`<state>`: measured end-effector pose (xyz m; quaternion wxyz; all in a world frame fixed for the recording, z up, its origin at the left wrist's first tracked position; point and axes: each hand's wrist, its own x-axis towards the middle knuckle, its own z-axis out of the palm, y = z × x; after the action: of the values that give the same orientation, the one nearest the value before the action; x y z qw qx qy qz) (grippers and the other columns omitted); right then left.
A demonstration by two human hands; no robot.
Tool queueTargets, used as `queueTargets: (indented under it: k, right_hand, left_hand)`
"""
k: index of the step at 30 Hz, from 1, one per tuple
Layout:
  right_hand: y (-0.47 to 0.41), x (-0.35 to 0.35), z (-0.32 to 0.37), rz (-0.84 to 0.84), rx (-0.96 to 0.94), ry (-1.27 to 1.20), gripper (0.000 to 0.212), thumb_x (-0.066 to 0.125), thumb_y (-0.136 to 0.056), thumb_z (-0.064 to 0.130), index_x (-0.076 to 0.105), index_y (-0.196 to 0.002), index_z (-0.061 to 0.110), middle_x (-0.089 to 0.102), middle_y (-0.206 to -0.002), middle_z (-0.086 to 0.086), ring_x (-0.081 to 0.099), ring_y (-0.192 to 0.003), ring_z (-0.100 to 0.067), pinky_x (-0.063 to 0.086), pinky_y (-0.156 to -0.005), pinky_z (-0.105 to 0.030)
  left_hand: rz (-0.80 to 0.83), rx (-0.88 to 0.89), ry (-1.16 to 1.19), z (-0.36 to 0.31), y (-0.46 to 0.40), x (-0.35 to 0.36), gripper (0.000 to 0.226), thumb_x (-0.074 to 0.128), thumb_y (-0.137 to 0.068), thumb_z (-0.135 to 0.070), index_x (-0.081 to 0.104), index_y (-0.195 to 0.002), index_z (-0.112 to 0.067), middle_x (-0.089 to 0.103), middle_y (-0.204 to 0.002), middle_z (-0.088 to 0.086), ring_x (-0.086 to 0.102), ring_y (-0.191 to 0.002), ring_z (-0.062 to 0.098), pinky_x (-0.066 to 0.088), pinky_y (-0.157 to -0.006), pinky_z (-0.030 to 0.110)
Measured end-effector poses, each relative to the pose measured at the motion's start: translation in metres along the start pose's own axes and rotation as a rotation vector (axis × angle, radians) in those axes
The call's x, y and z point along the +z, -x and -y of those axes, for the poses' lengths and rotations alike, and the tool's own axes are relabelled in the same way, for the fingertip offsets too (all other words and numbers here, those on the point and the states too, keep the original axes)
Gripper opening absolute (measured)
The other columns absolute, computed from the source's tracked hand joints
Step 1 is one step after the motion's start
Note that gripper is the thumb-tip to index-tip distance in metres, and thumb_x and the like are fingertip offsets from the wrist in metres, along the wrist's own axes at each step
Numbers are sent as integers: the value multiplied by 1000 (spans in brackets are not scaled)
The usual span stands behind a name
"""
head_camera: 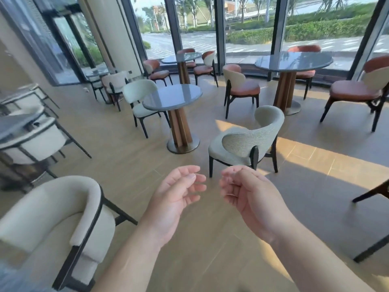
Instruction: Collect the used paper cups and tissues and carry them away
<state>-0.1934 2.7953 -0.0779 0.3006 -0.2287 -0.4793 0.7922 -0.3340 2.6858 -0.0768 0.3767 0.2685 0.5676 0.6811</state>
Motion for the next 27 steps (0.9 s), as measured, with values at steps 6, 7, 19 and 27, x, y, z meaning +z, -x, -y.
queueTargets:
  k: [6,7,19,27]
  right_hand:
    - [-118,-22,42,156,10,14,20,52,-82,14,71,-81,19,65,-79,-7,57,-66,-18,46,-62,-27]
    - [-133,-24,45,160,11,13,21,51,-84,13,71,-81,19,65,-79,-7,57,-66,-18,45,-63,-27]
    - [-295,7,36,323,77,73,19,53,-78,19,72,-79,22,67,-77,-4,59,-63,-15,46,-60,-26]
    - [-449,52,22,213,71,142,17,55,-74,19,70,-82,16,66,-77,-6,58,-63,-17,44,-61,-27]
  left_hand:
    - [-125,80,8,-31,-104,19,29,64,-80,-25,69,-107,-16,77,-95,2,72,-83,13,55,-72,25]
    - [-129,92,6,-34,-116,20,28,67,-80,-21,68,-107,-16,77,-94,1,72,-83,13,56,-71,24]
    - [-277,142,69,-43,-241,-34,29,63,-82,-26,68,-109,-17,76,-95,2,71,-85,14,51,-78,31]
    - [-233,131,133,-54,-398,-115,25,63,-81,-27,68,-104,-20,76,-93,-1,71,-82,12,50,-77,29]
